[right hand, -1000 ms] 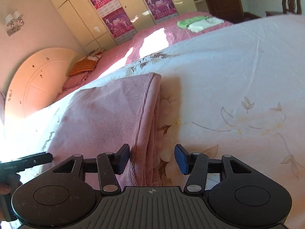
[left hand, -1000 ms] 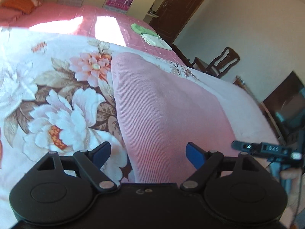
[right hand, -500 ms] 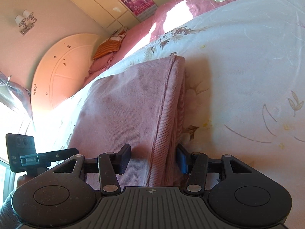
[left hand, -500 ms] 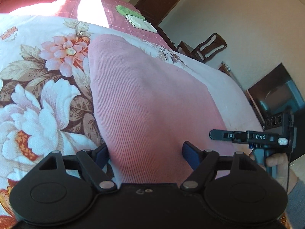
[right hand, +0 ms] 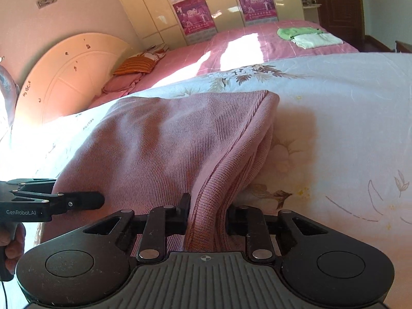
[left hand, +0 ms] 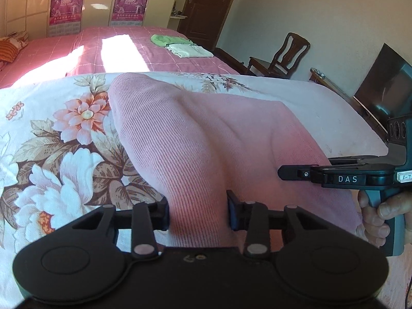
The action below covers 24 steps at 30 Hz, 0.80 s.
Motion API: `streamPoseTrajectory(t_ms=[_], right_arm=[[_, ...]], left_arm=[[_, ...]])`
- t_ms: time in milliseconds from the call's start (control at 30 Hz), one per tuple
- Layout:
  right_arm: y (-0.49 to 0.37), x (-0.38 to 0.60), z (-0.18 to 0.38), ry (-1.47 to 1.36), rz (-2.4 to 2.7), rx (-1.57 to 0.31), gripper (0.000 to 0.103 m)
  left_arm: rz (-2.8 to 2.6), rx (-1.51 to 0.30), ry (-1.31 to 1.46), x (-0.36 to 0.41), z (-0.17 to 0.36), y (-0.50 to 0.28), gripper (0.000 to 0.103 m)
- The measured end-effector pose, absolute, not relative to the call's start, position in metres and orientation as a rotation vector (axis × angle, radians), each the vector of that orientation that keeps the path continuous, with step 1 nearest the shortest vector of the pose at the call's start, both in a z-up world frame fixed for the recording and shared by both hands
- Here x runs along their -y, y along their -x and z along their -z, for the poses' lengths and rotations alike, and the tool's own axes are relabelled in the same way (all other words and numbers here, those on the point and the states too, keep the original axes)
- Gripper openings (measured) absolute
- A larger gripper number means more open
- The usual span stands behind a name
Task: Fold small clothes
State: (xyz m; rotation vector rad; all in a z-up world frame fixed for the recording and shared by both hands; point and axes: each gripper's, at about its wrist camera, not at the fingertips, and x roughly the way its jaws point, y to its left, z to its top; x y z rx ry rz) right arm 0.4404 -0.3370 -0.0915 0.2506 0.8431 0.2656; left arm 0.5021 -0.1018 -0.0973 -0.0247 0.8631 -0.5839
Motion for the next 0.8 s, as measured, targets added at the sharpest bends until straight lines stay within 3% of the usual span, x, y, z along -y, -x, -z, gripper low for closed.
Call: streamPoseTrajectory(t_ms=[433, 800], right_arm=[[-0.425, 0.288, 0.047, -0.144, -0.258, -0.746, 0.021], [-0.412, 0.169, 0.029, -0.12, -0.345, -0.713, 0.021]], left_arm=[[0.606, -0.771, -0.058, 0.089, 0.055, -0.476, 0.033], [0.556, -0.753, 0.032, -0.045, 0.042, -0.443, 0.033]])
